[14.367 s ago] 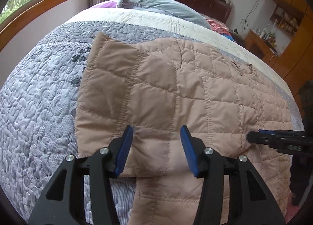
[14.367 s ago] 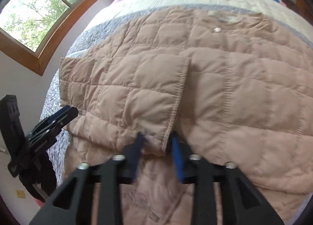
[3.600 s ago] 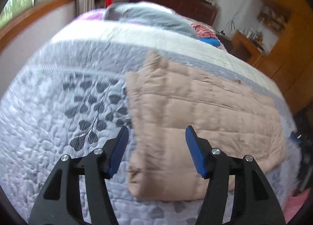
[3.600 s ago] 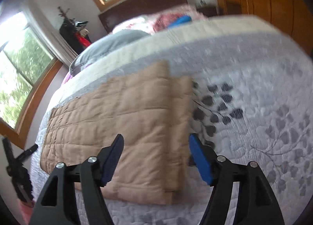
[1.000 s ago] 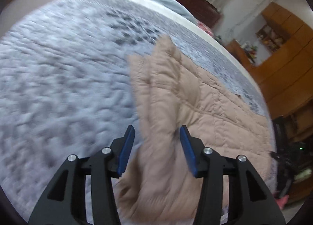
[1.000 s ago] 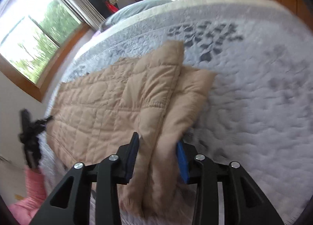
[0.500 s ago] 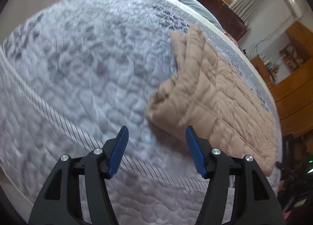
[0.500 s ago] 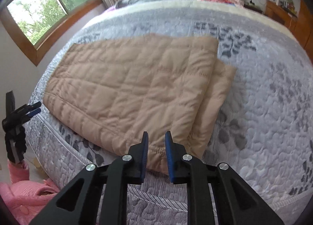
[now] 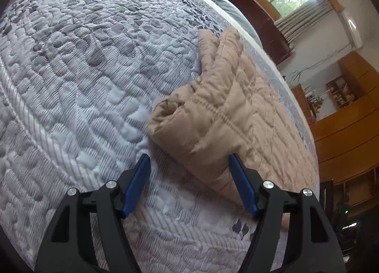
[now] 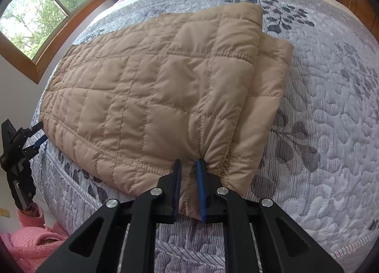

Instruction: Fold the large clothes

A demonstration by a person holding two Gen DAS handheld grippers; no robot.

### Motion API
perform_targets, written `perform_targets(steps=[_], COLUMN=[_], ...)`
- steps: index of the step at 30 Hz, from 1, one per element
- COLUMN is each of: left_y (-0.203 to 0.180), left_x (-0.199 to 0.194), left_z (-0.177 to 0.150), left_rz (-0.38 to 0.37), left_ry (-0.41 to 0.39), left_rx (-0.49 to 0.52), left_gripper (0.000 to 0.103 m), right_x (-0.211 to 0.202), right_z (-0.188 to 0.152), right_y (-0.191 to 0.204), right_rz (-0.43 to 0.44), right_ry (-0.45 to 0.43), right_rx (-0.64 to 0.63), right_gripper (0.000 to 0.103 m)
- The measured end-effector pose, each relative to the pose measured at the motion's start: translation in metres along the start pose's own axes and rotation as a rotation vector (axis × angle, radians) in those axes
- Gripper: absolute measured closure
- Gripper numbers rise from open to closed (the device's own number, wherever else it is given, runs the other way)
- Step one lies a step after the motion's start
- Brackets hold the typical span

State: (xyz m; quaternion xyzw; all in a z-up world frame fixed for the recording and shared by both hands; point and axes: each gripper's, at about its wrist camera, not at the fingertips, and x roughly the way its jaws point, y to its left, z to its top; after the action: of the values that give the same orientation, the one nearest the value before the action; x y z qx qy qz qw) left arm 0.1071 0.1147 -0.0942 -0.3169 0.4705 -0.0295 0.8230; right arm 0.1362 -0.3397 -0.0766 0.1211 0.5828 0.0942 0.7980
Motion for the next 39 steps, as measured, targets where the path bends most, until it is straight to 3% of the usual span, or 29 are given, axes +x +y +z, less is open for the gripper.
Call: perform_targets(steps=[7, 10, 12, 14, 16, 22, 29, 32, 36, 39], left_y=[0.000, 0.001, 0.002, 0.001, -0.003, 0.033, 0.021, 0.002, -0.049, -0.085], left_x=[0.021, 0.027, 0.029, 0.023, 0.014, 0.049, 0.049, 0.033, -0.002, -0.017], left_z=[0.017, 0.025, 0.029, 0.031, 0.030, 0.027, 0.033, 0.035, 0.036, 0.033], left_rz=[-0.079, -0.117, -0.157, -0.183, -0.181, -0.217, -0.209, -0.211, -0.210, -0.226], left_ry=[-0.011, -0.009, -0.004, -0.028, -0.049, 0.053, 0.040, -0.013, -0.119, -0.152], left_rx=[-0.059, -0.093, -0.118, -0.135, -0.117, -0.252, -0.180, -0.112, 0.083, 0.216], left_gripper=[0.036, 0.054, 0.079, 0.087, 0.089, 0.089, 0.091, 0.093, 0.094, 0.094], right_x=[-0.001, -0.001, -0.001, -0.001, -0.001, 0.001, 0.003, 0.002, 0.000, 0.000], right_z=[0.001, 0.002, 0.002, 0.002, 0.003, 0.005, 0.004, 0.004, 0.004, 0.004], right_y=[-0.001, -0.002, -0.003, -0.004, -0.005, -0.007, -0.008, -0.009, -0.007, -0.006], right_rz=[0.014, 0.017, 0.023, 0.025, 0.025, 0.031, 0.044, 0.048, 0.034, 0.029], right_ry=[0.003, 0.004, 0.008, 0.011, 0.015, 0.022, 0.013, 0.014, 0.016, 0.019], right_rx=[0.011, 0.012, 0.021, 0.025, 0.027, 0.029, 0.038, 0.049, 0.052, 0.059], right_gripper=[0.092, 0.093, 0.093, 0.094, 0.094, 0.096, 0.096, 0.096, 0.096, 0.096])
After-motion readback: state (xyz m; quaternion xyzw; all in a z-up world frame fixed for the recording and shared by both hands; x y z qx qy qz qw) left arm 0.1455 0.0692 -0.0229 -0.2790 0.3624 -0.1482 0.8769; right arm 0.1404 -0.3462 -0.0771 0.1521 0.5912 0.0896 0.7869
